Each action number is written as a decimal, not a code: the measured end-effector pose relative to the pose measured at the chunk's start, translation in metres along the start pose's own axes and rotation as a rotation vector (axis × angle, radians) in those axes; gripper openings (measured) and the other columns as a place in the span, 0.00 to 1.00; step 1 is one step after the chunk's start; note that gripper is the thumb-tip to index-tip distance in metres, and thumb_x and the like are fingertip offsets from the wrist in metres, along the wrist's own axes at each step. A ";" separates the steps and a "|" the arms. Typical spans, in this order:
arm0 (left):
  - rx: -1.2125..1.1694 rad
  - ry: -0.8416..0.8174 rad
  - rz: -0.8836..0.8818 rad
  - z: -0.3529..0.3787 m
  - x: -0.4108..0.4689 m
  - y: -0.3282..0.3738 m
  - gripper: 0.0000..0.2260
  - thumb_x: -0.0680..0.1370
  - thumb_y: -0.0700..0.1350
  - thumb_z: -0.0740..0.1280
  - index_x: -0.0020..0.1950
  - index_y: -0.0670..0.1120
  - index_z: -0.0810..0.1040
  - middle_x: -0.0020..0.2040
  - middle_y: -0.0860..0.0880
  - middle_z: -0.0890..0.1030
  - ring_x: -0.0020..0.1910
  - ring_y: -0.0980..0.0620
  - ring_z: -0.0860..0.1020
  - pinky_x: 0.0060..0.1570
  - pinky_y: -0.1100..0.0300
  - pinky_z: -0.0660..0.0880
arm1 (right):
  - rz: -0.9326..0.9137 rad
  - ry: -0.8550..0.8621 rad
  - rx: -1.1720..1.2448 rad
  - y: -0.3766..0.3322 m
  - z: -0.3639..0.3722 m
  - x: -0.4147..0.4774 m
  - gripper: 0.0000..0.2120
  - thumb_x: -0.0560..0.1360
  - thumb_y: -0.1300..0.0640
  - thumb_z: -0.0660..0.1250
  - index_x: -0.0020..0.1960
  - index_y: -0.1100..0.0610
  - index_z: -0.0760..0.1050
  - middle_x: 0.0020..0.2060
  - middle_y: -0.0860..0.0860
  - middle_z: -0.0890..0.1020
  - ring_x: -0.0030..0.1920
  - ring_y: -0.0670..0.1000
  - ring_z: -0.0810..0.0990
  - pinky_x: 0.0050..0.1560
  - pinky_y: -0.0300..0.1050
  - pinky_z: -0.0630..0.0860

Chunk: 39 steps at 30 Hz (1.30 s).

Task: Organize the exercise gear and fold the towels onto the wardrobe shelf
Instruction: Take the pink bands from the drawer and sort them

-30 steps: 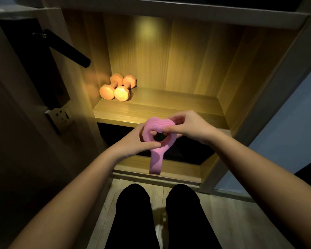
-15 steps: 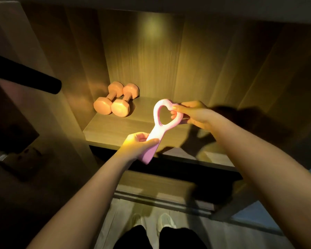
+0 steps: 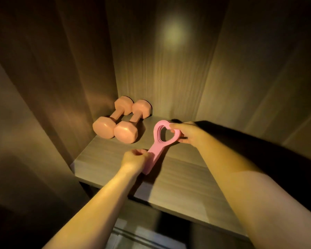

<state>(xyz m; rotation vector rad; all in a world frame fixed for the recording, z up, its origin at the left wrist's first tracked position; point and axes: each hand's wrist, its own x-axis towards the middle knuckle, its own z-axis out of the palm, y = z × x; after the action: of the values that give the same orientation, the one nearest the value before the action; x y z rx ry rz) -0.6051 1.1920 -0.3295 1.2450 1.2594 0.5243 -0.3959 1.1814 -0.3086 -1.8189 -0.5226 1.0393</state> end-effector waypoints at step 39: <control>1.041 0.487 0.918 -0.014 0.038 -0.004 0.18 0.68 0.55 0.77 0.42 0.41 0.78 0.43 0.46 0.80 0.23 0.46 0.75 0.21 0.62 0.63 | -0.044 0.382 -0.205 -0.020 0.056 0.081 0.18 0.75 0.51 0.69 0.59 0.62 0.77 0.51 0.58 0.82 0.47 0.57 0.81 0.48 0.48 0.81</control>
<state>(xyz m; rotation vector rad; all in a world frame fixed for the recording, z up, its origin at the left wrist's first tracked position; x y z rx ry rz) -0.6074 1.2288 -0.3462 2.7522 1.3386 0.8986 -0.3958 1.2780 -0.3366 -2.1135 -0.4433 0.6018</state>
